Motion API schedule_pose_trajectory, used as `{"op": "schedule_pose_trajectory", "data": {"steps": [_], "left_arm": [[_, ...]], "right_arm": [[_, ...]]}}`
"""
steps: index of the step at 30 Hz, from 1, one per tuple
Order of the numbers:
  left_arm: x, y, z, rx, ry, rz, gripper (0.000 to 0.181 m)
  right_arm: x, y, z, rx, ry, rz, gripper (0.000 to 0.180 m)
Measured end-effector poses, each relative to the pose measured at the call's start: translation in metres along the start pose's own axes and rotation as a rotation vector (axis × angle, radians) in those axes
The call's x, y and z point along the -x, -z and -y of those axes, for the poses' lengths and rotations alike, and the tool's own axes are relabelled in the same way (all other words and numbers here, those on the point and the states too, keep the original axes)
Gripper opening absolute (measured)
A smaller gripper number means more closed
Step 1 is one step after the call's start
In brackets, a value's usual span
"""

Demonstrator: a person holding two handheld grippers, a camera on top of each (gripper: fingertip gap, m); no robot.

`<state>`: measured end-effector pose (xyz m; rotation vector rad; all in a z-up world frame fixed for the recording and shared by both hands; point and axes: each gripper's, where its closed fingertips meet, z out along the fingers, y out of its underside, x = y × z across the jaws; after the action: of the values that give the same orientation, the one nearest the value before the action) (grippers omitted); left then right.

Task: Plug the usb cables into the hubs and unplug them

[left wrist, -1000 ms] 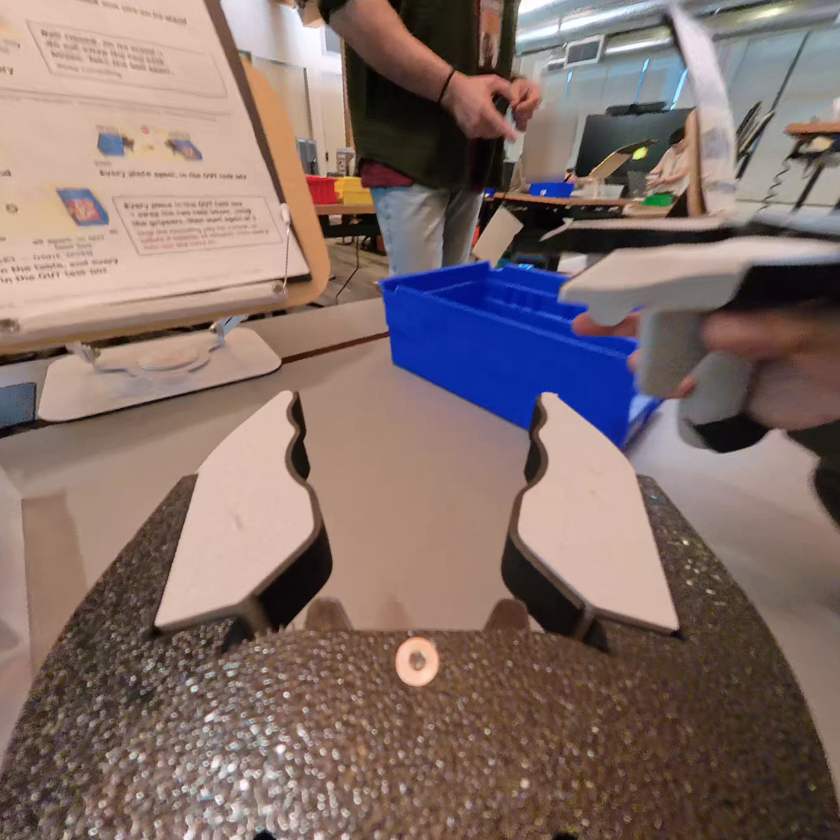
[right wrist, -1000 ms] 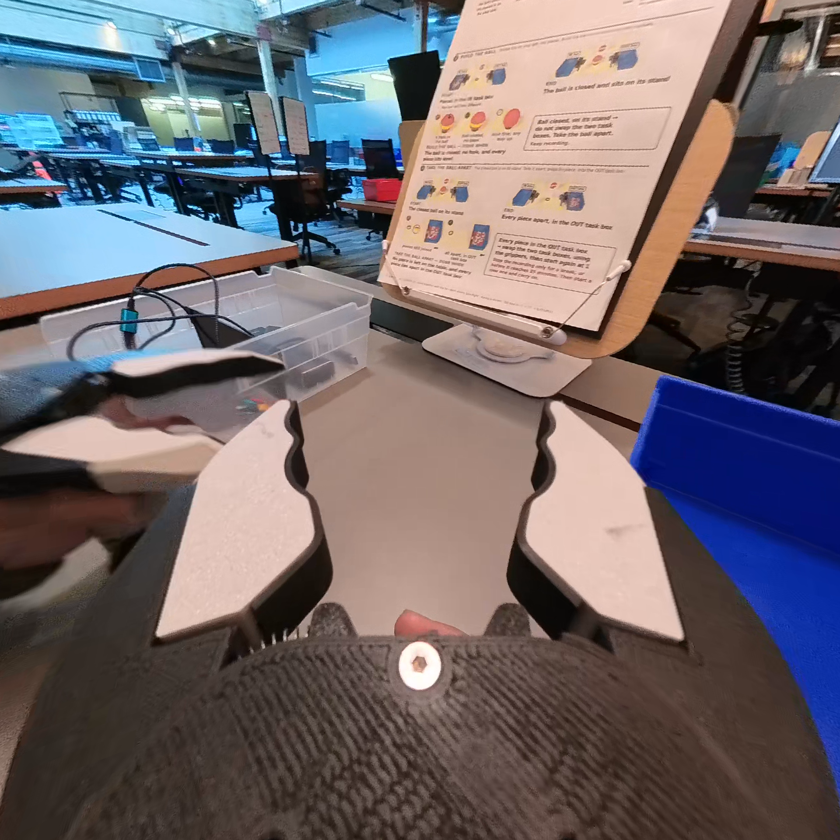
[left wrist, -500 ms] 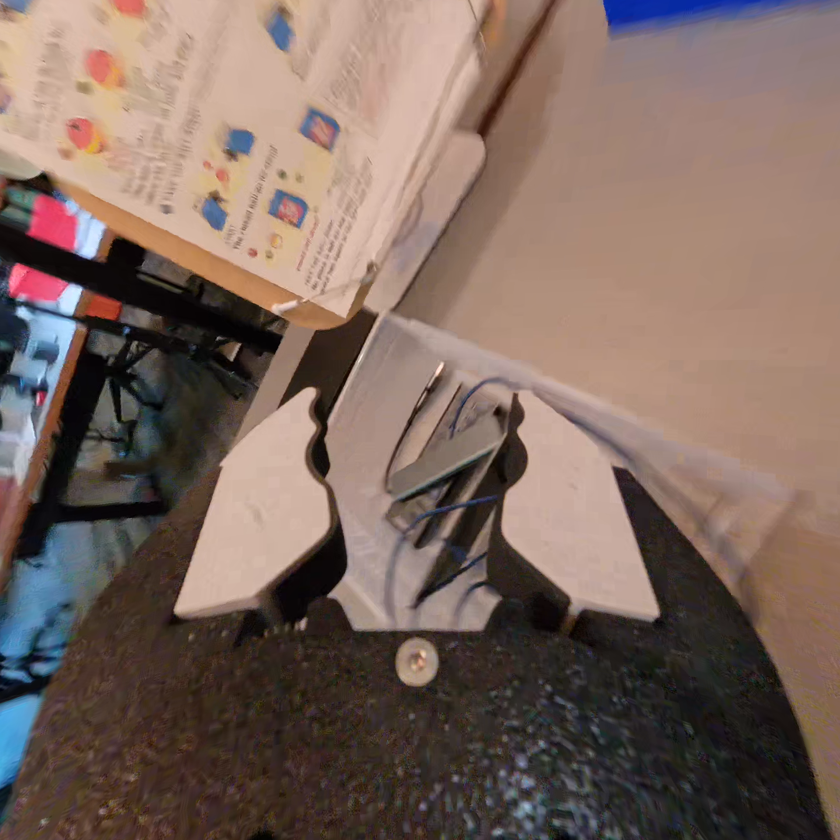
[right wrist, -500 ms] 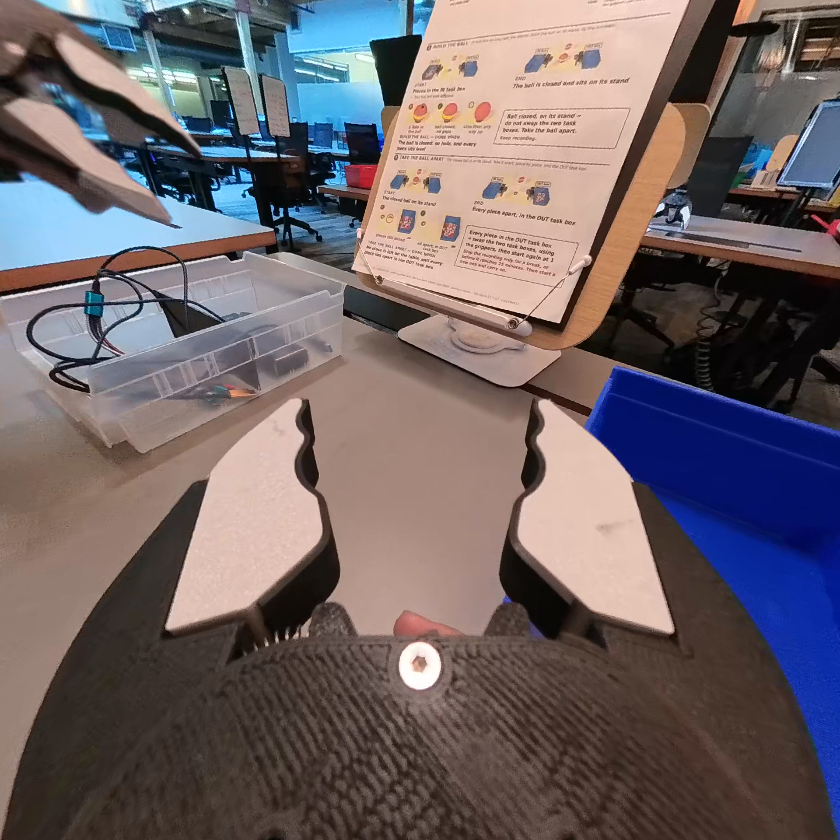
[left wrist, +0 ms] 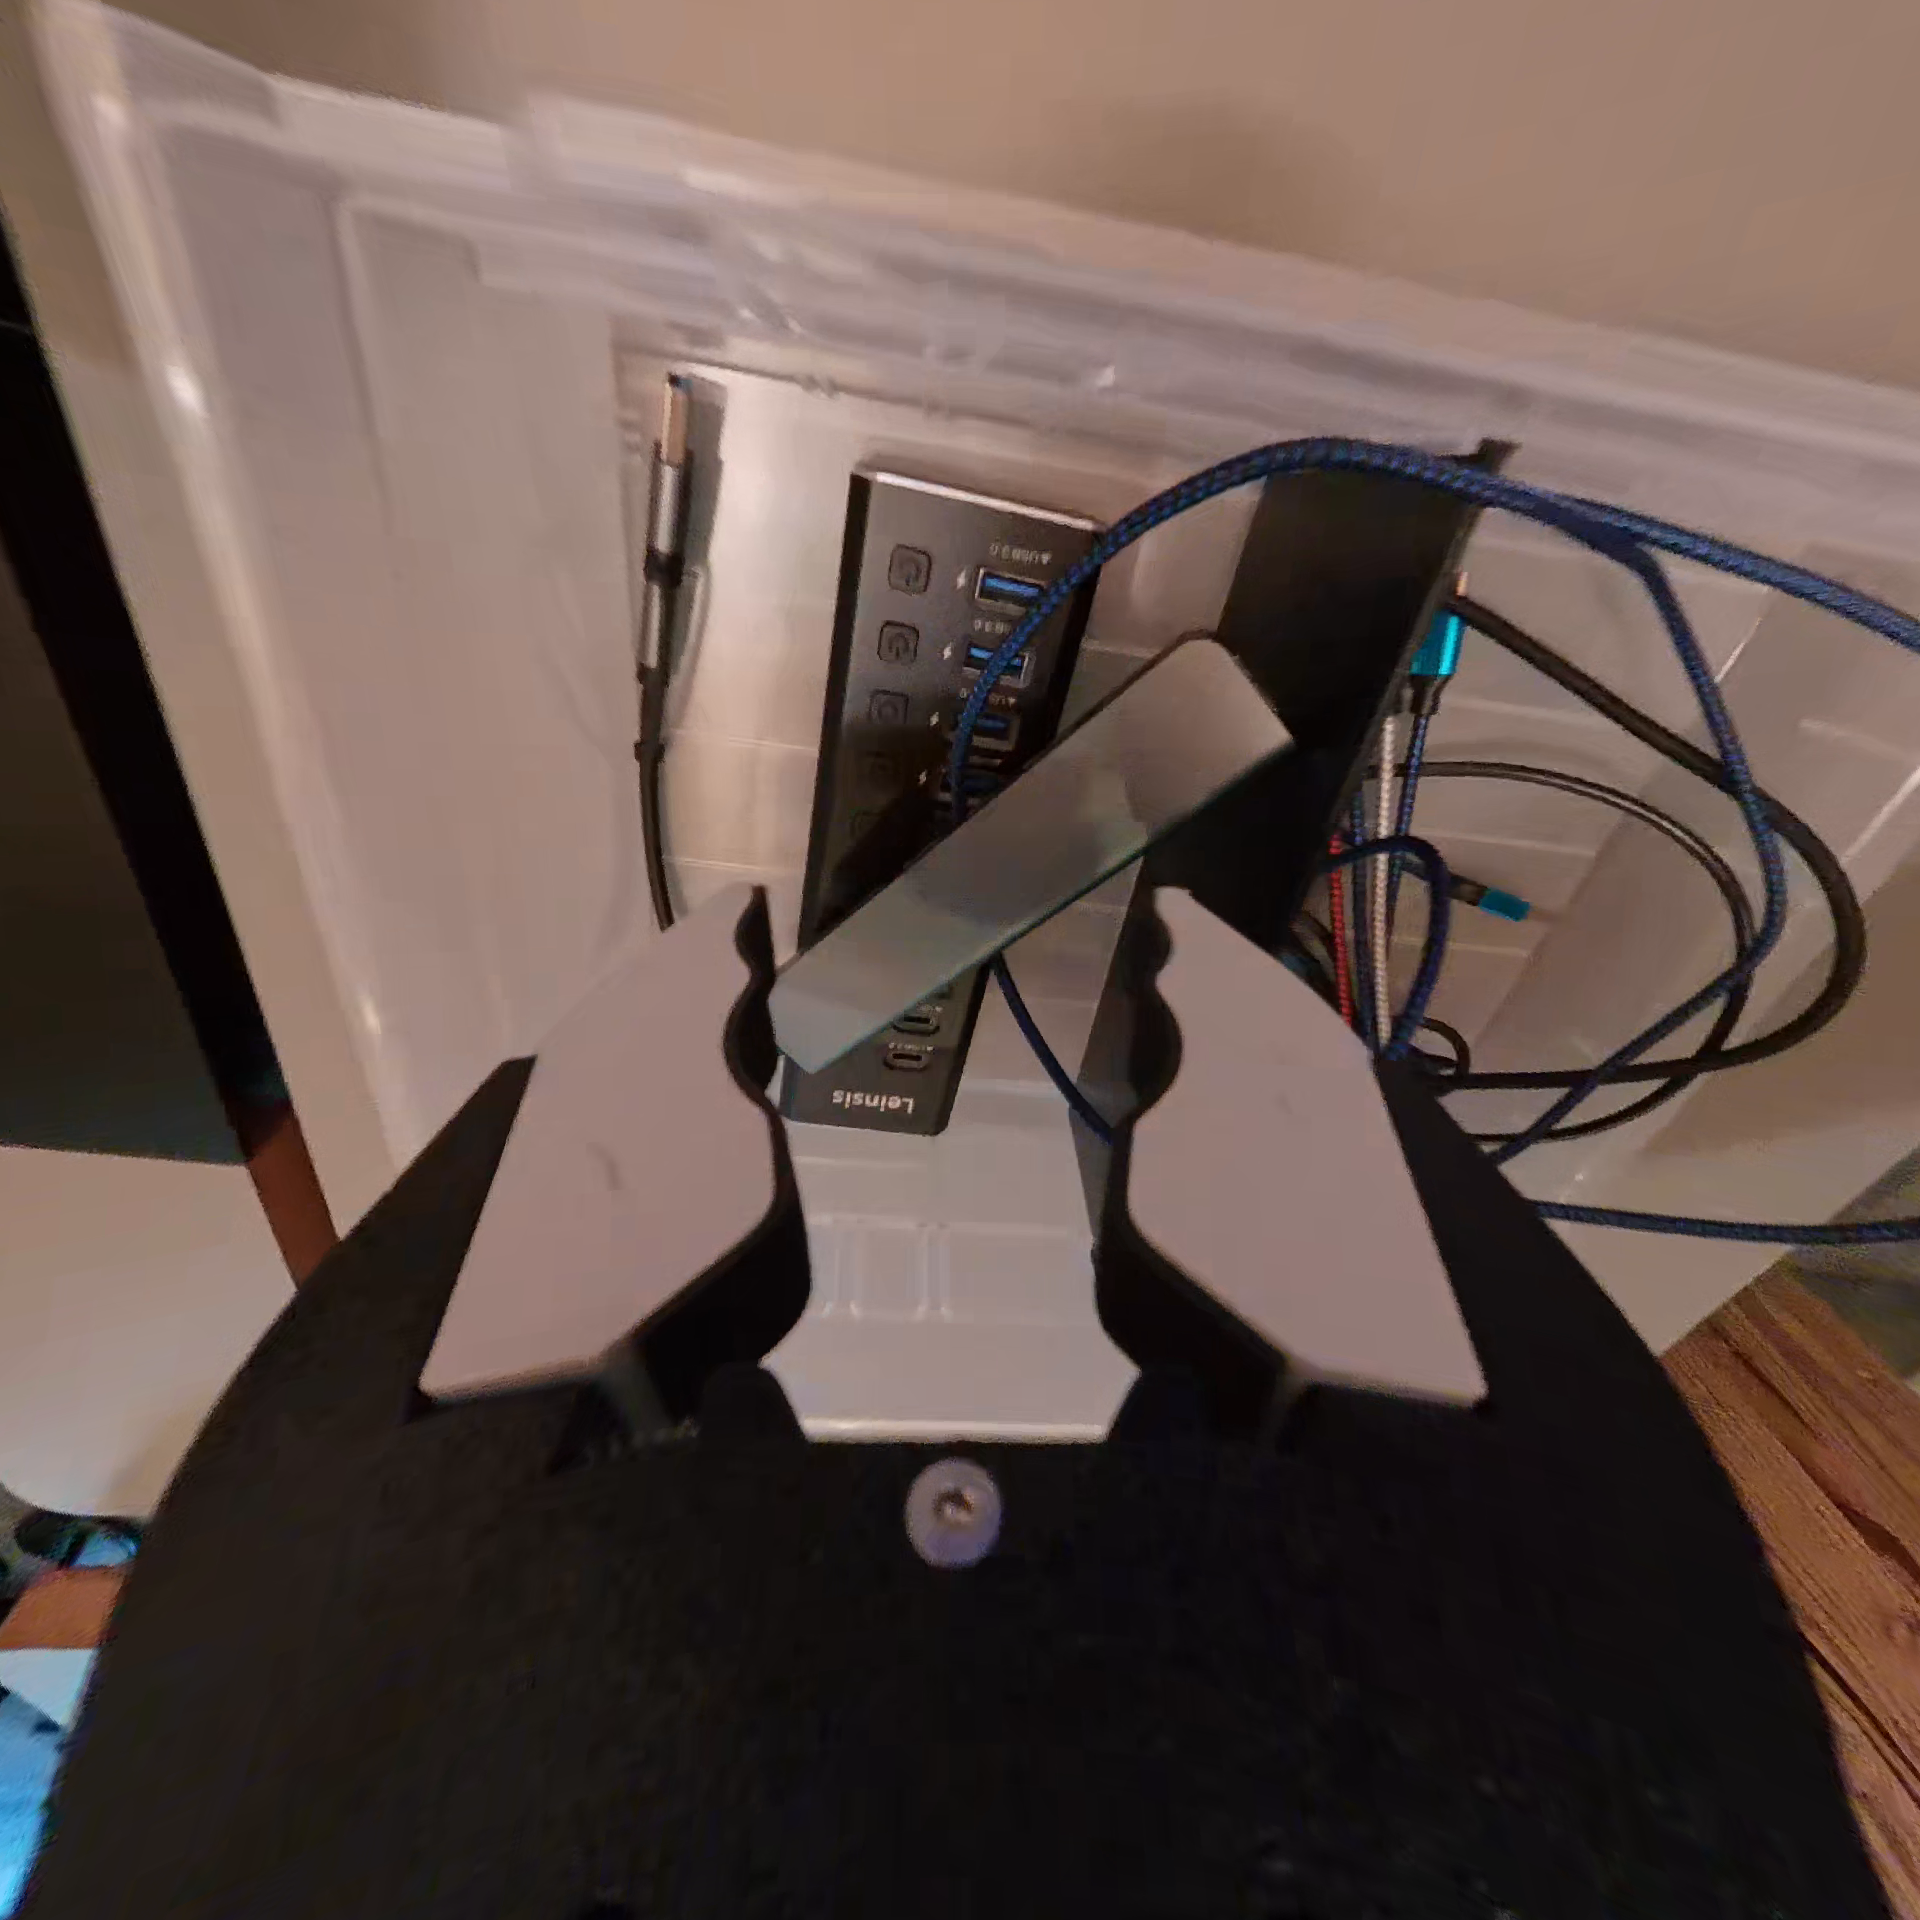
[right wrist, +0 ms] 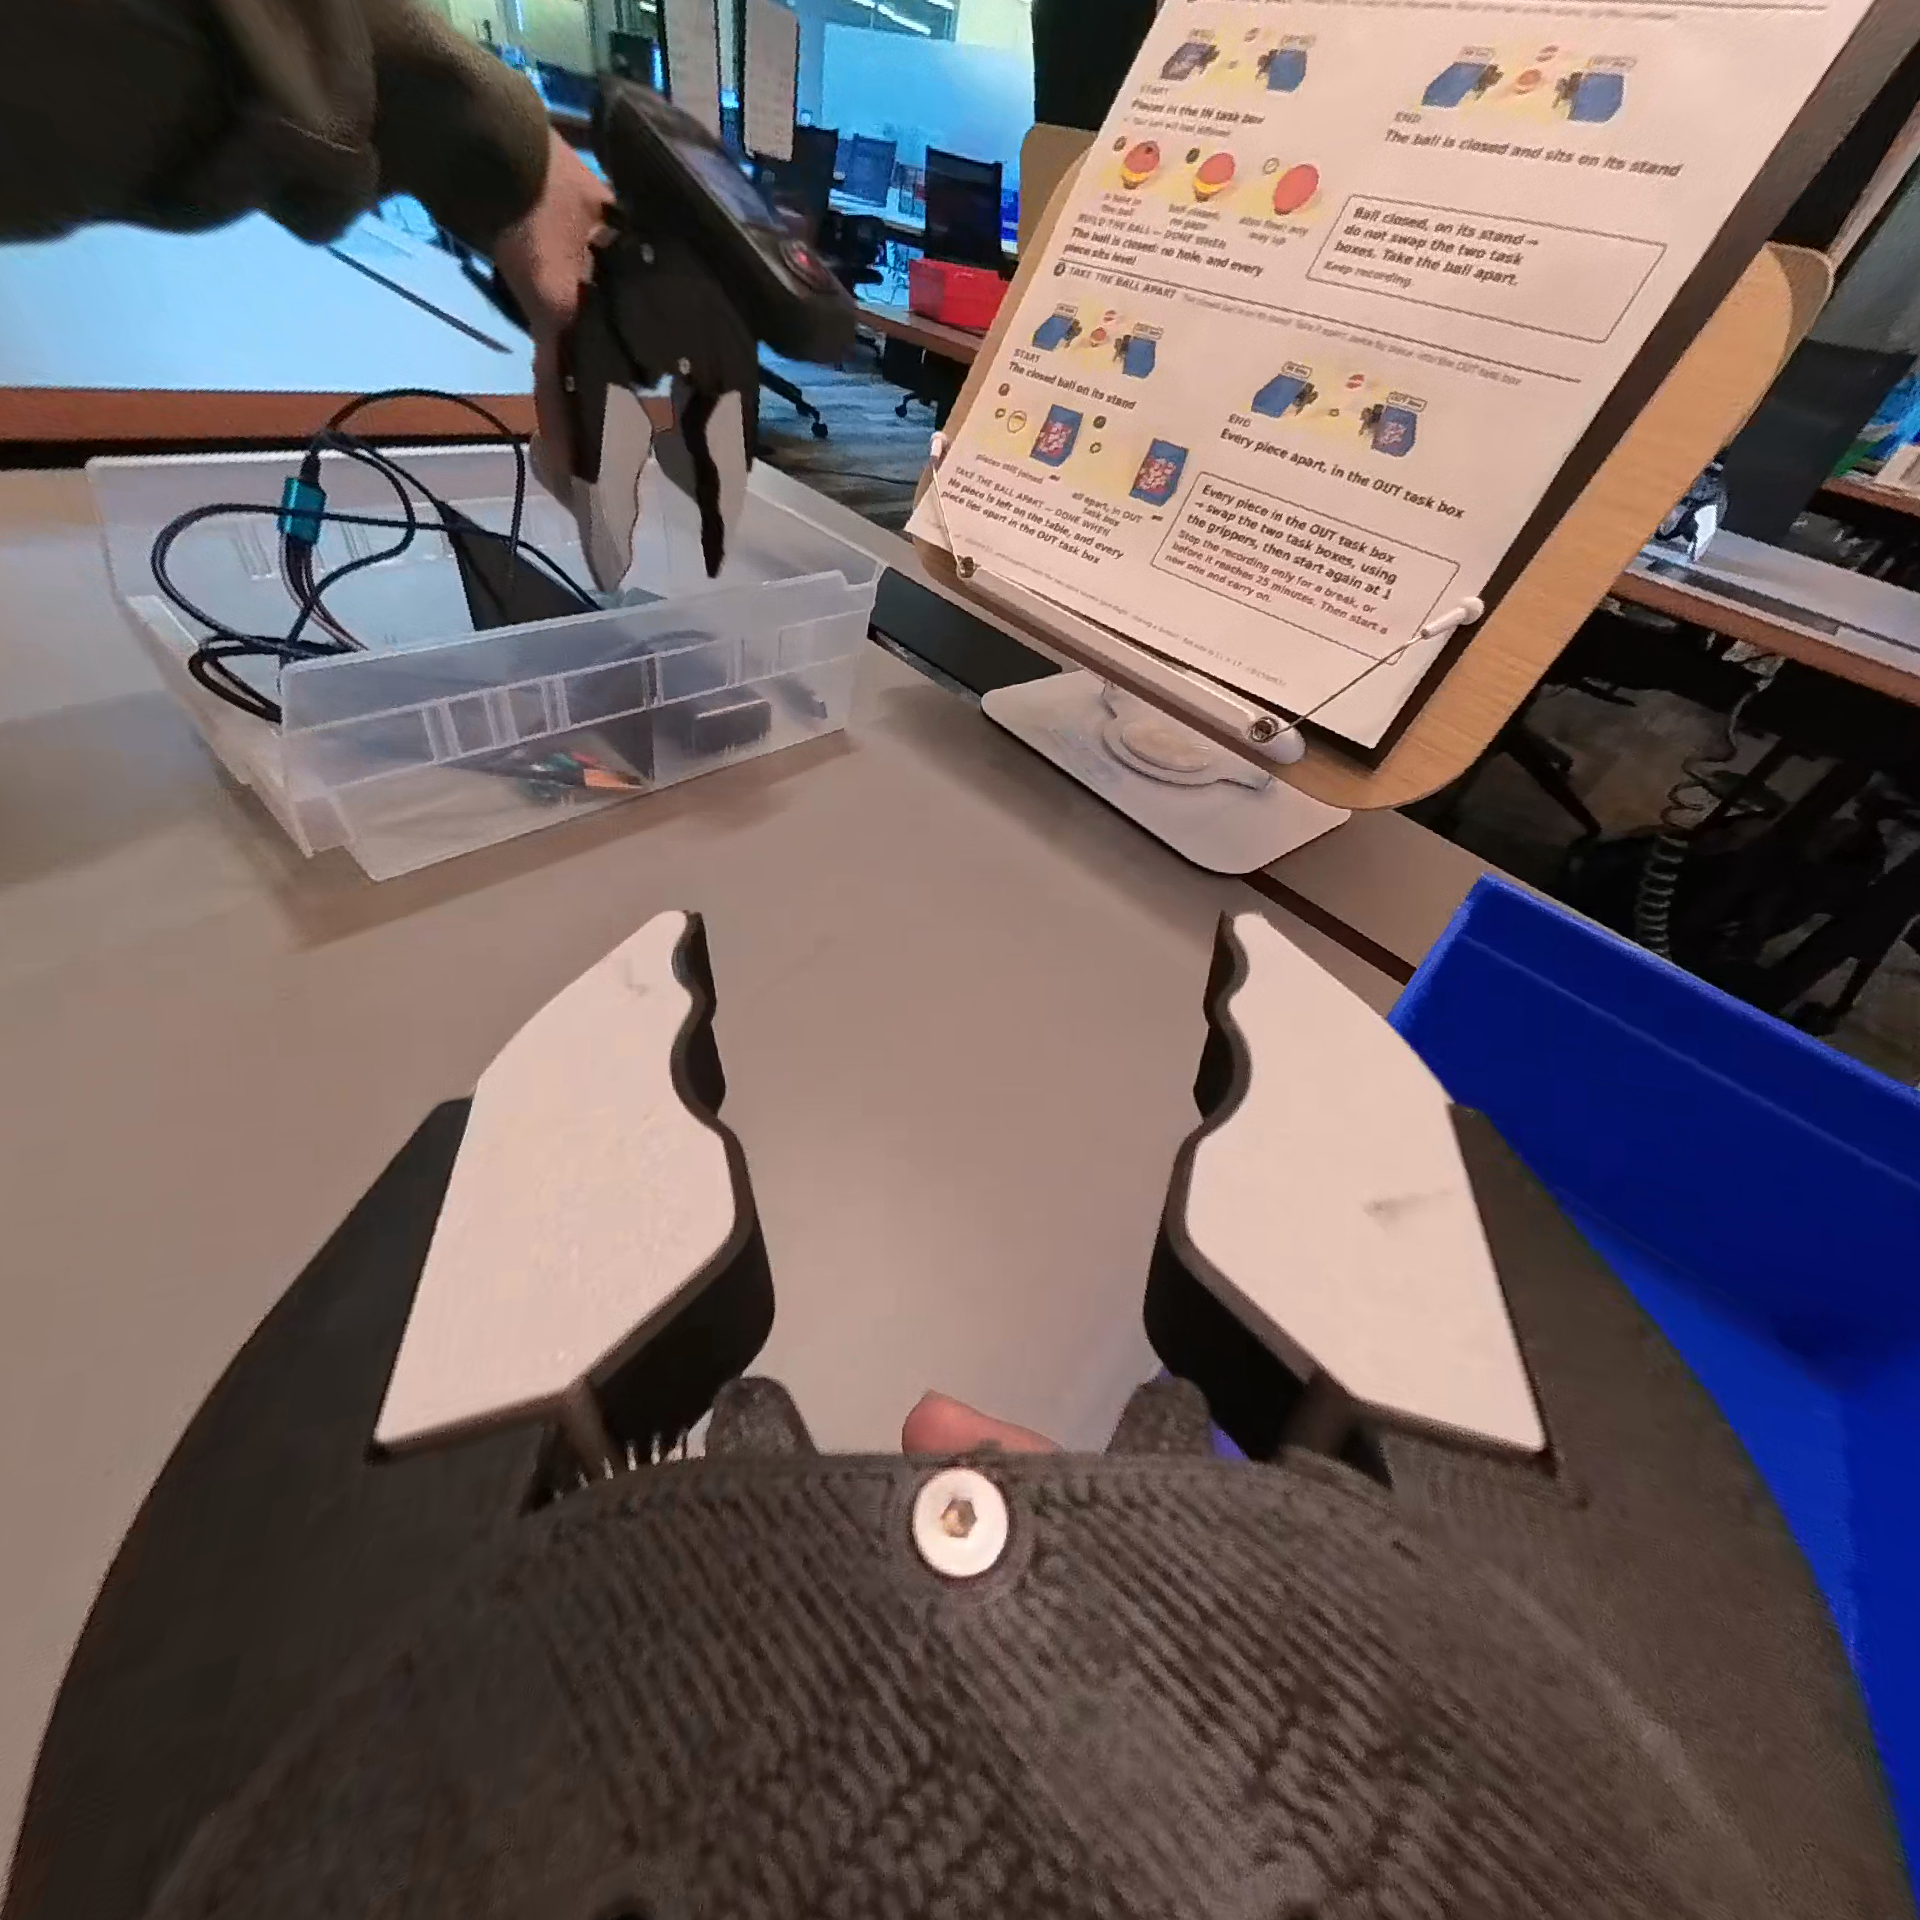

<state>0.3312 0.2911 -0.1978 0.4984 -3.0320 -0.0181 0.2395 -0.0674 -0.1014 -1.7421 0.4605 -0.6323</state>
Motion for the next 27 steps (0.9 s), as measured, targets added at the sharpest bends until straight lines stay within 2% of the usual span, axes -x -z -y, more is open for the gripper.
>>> {"op": "schedule_pose_trajectory", "data": {"steps": [1, 3, 5, 7, 13, 22, 27], "left_arm": [[0.0, -0.006, -0.003, 0.035, 0.005, -0.011, 0.069], [-0.006, -0.017, -0.013, 0.103, -0.037, -0.048, 0.065], [0.001, -0.029, -0.017, 0.134, -0.067, 0.011, 0.065], [-0.003, -0.039, -0.017, 0.119, -0.095, -0.012, 0.05], [0.007, -0.034, -0.02, 0.09, -0.199, 0.127, 0.034], [0.007, 0.036, -0.004, -0.061, -0.164, 0.444, 0.031], [-0.02, 0.101, 0.013, -0.151, -0.118, 0.658, 0.031]], "right_arm": [[0.001, -0.001, -0.001, 0.006, 0.006, 0.004, 0.091], [0.005, -0.002, -0.005, 0.021, 0.023, 0.027, 0.091], [0.008, -0.004, -0.009, 0.041, 0.048, 0.042, 0.092], [0.009, -0.006, -0.01, 0.045, 0.069, 0.036, 0.091], [0.011, -0.008, -0.012, 0.056, 0.087, 0.04, 0.091], [0.012, -0.01, -0.012, 0.025, 0.014, 0.066, 0.09], [0.017, -0.01, 0.002, -0.033, -0.006, 0.063, 0.09]]}}
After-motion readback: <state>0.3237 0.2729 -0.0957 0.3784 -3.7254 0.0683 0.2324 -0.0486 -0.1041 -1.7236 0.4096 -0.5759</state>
